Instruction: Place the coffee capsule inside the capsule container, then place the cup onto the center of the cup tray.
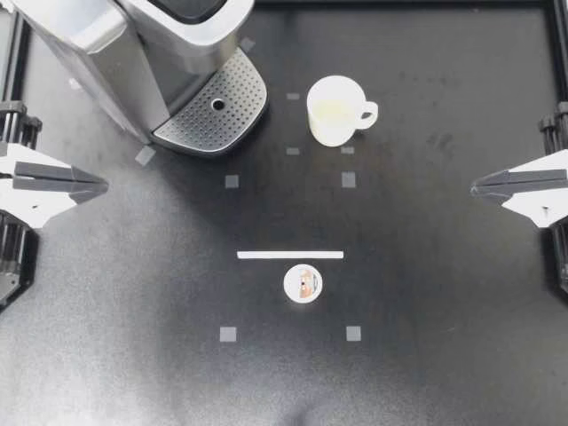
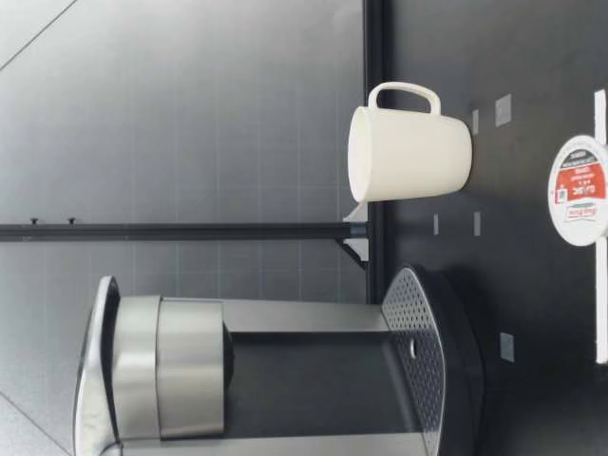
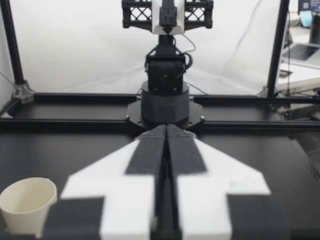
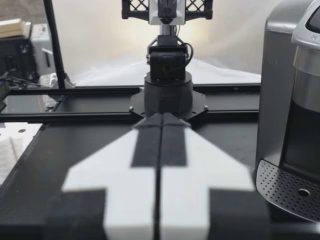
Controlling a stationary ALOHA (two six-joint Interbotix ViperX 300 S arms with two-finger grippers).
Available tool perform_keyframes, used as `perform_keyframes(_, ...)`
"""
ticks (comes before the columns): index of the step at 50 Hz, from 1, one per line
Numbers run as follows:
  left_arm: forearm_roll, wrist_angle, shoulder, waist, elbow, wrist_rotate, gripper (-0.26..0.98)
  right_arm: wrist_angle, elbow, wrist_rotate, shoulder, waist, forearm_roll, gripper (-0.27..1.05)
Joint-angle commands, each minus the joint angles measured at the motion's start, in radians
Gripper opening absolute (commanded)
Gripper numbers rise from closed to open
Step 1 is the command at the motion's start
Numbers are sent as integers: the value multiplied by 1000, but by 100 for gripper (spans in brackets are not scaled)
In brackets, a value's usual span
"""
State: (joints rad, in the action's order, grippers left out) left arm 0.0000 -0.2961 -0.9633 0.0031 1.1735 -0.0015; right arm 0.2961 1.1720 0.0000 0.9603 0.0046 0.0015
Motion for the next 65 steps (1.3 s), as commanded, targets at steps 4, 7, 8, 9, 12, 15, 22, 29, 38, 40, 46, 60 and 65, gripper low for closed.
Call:
perform_keyframes(4, 0, -51, 2, 20, 0, 0, 18, 12, -12, 0, -23, 0, 2, 14)
perform_keyframes(7, 0, -71, 2, 20, 3, 0, 18, 6, -20, 3, -49, 0, 5, 14)
perform_keyframes(8, 0, -78, 2, 20, 5, 2, 18, 2, -25, 5, -60, 0, 6, 14)
perform_keyframes(9, 0, -83, 0, 20, 5, 3, 18, -2, -29, 6, -74, 0, 8, 14)
perform_keyframes(12, 0, -98, 2, 21, 8, 9, 18, -28, -54, 12, -124, 0, 20, 14)
perform_keyframes(15, 0, -107, 2, 20, 9, 11, 18, -80, -83, 18, -186, 0, 31, 14)
perform_keyframes(22, 0, -112, 2, 20, 17, 11, 18, -281, -183, 40, -362, 0, 35, 15)
perform_keyframes(29, 0, -112, 0, 21, 21, 11, 18, -400, -261, 55, -495, 0, 35, 21)
perform_keyframes(38, 0, -112, 0, 20, 21, 11, 18, -420, -302, 54, -644, 28, 35, 42)
perform_keyframes(40, 0, -112, 0, 20, 21, 11, 18, -419, -308, 54, -673, 32, 35, 49)
perform_keyframes(46, 0, -112, 0, 20, 23, 14, 18, -419, -325, 54, -742, 49, 34, 70)
perform_keyframes(60, 0, -112, -3, 20, 37, 17, 18, -416, -377, 66, -861, 71, 35, 103)
perform_keyframes(65, 0, -112, -5, 21, 40, 17, 18, -422, -393, 61, -896, 77, 34, 103)
